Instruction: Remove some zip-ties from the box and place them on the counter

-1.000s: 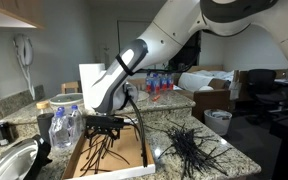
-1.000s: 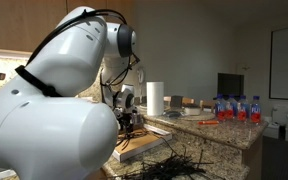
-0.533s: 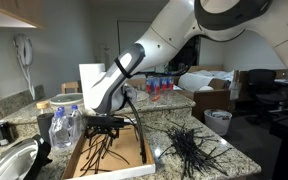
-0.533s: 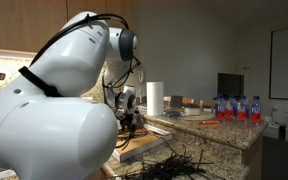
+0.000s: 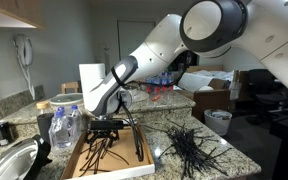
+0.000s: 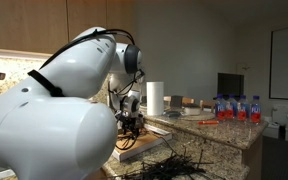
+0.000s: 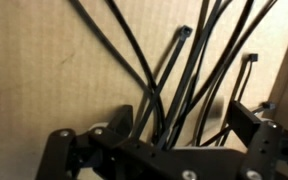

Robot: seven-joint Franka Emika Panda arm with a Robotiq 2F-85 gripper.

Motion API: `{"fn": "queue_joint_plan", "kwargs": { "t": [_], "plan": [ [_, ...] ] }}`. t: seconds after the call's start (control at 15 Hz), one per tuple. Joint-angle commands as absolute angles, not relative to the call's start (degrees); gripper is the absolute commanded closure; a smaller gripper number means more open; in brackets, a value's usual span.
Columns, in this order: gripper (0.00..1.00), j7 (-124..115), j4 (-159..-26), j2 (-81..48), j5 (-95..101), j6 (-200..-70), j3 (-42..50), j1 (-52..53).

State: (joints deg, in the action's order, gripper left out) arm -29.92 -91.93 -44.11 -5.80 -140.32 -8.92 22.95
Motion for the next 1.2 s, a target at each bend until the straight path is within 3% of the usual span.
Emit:
{"fn": "queue_joint_plan", "kwargs": {
  "t": [0.0,0.27,0.4,1.0,1.13],
  "plan": [
    [0.0,-27.9,-85.2,-47.7,-5.1,-135.7,-8.0,24.4],
    [0.0,-29.2,-80.5,-49.1,-1.8,-129.9,-5.4,26.5],
    [0.26,-29.8,-78.5,-49.8,-0.4,-126.4,-4.4,27.4],
    [0.85,-30.7,-71.5,-52.8,1.7,-116.5,-3.4,28.6],
    [0.93,-30.9,-70.8,-53.1,1.5,-115.4,-3.3,28.5]
  ]
}}
